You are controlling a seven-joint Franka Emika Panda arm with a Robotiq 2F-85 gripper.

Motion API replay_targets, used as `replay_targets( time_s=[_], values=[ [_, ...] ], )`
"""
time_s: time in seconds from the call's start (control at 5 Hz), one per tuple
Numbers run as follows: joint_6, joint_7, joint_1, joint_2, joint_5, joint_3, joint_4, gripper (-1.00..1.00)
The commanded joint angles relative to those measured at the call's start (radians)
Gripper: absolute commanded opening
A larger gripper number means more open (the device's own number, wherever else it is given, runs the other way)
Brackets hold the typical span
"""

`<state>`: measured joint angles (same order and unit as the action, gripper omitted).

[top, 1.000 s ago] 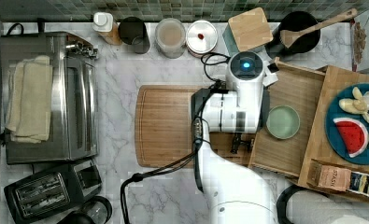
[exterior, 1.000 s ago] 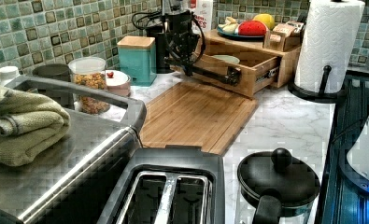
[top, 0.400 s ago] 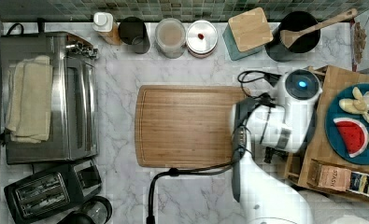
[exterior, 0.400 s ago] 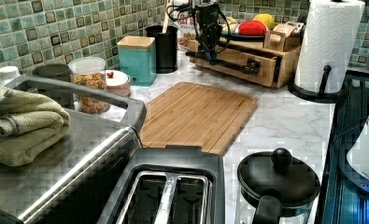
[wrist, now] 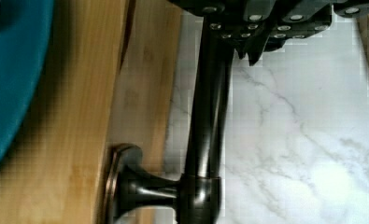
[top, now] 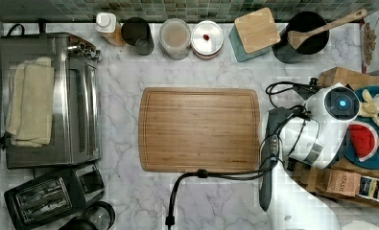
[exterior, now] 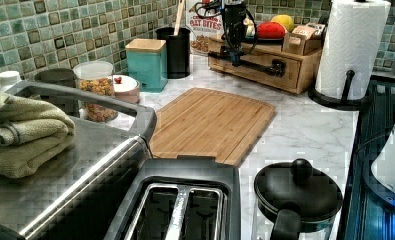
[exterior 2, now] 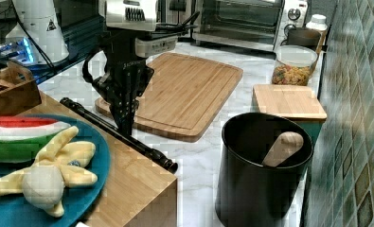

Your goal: Close the drawer.

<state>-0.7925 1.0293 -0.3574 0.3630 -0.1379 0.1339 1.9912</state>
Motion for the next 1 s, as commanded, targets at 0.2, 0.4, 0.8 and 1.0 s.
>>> replay_targets(
  time_s=[0.2,0.4,0.8,1.0],
  values=[
    [0.040,0.001,-0.113,0.015,-0.067,0.165,-0.127,-1.00],
    [0.040,0.002,-0.112,0.015,-0.067,0.166,-0.127,-1.00],
    [0.040,0.003,-0.110,0.015,-0.066,0.169,-0.127,-1.00],
    [0.040,0.003,-0.107,0.015,-0.064,0.172,-0.127,-1.00]
  ],
)
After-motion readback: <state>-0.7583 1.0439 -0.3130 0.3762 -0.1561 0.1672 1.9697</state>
